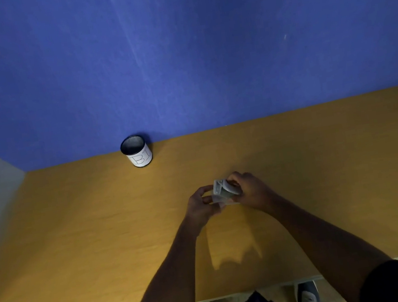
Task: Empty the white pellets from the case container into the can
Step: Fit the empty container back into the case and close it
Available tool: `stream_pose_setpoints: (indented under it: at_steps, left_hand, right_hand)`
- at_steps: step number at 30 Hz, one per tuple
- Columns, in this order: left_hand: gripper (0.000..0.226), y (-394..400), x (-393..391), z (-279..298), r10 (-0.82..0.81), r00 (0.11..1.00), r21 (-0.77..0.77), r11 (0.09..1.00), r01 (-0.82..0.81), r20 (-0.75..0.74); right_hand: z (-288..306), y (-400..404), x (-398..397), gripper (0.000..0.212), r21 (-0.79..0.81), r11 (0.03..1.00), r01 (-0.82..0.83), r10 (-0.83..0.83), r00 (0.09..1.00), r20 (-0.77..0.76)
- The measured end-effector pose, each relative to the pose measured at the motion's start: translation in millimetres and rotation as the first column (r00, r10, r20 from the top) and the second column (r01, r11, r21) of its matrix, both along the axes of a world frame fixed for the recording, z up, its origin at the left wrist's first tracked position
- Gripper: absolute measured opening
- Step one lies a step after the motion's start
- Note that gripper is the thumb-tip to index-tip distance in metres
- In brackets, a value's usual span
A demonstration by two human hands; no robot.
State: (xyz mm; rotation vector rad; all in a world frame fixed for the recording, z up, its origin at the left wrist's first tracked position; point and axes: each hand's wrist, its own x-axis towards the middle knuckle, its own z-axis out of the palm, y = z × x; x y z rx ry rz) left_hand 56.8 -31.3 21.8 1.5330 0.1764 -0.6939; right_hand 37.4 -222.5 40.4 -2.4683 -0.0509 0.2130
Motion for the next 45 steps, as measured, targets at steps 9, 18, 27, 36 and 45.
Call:
stream_pose_setpoints:
  at_steps: [9,18,27,36,45]
  left_hand:
    - [0.052,7.9,3.7,4.6,0.009,1.000,-0.083,0.996,-0.012,-0.029]
    - [0.050,12.7,4.1,11.0,0.034,0.997,-0.224,0.973,-0.048,-0.064]
    - [0.055,20.0,4.5,10.6,0.121,0.992,-0.235,0.964,-0.126,-0.037]
    - [0.053,24.9,2.2,13.1,0.191,0.981,-0.338,0.921,-0.194,-0.043]
    - [0.027,14.2,-4.1,10.0,0.260,0.965,-0.181,0.949,-0.259,-0.023]
  right_hand:
    - [1.6,1.0,10.0,0.051,-0.067,0.992,-0.107,0.107,0.994,0.010]
    - [8.4,-10.3,20.8,0.050,0.127,0.974,-0.188,0.198,0.978,-0.067]
    - [6.9,-15.5,21.5,0.069,0.417,0.908,-0.041,0.116,0.981,-0.157]
    - [-5.9,-14.9,9.7,0.037,0.746,0.573,0.340,-0.134,0.937,-0.324]
    - [-5.2,-11.9,4.4,0.038,0.770,0.533,0.351,-0.157,0.935,-0.317]
